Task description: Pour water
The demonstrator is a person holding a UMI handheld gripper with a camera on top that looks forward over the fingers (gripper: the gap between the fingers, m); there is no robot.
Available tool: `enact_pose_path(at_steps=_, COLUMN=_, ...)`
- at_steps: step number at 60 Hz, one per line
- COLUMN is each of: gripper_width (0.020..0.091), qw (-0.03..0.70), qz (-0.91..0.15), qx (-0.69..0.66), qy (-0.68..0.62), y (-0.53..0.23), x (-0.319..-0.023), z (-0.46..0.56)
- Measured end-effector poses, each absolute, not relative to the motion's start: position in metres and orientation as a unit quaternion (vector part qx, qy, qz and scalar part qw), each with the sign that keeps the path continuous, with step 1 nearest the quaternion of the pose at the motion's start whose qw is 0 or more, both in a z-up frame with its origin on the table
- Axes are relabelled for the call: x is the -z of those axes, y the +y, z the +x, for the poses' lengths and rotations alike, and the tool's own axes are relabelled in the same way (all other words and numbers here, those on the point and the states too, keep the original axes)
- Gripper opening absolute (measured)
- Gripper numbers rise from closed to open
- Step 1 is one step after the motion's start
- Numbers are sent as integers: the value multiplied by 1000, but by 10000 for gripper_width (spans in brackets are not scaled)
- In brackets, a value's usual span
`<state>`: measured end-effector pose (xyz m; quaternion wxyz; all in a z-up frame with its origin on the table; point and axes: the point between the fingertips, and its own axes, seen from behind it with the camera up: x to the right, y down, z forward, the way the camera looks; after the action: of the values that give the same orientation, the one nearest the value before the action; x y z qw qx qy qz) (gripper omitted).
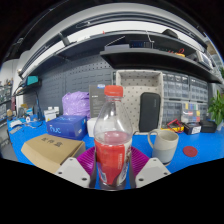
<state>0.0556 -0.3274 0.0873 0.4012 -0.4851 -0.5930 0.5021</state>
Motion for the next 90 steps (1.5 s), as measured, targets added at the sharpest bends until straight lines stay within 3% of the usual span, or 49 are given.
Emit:
enact_pose_path(at_steps=5, gripper_width=399, qw=402, qz=-480, qx=-499, qy=-599, y=-332, x=-87, z=55)
enact_pose_path(at_steps=18, gripper_width=395, qw=361, qz=-523, qx=-492, qy=-595, y=-324, x=-84, z=56)
enact_pose_path(at_steps=27, gripper_width=394, qw=270, qz=-604, qx=-526, qy=-534, y=-322, x=-92, z=48)
enact_pose_path(at_steps=44, gripper_width=395, qw=48, qz=-734, qx=-619, qy=-274, y=-316, x=-145, z=7)
enact_pose_path(at_steps=56, gripper_width=396, qw=-74, qz=-760, qx=-630, qy=-139, y=-308, x=-163, z=-17)
enact_pose_path(at_steps=68, gripper_width=395, qw=-163, qz=-766, qx=-621, qy=-25, y=-297, x=-163, z=-38)
enact_pose_path(at_steps=78, gripper_width=395, qw=-212, qz=-764, qx=-606, qy=59, y=-286, x=-161, z=-46)
enact_pose_path(at_steps=90, gripper_width=396, qw=-218, qz=-766, qx=-603, qy=36, y=-291, x=-162, z=-46)
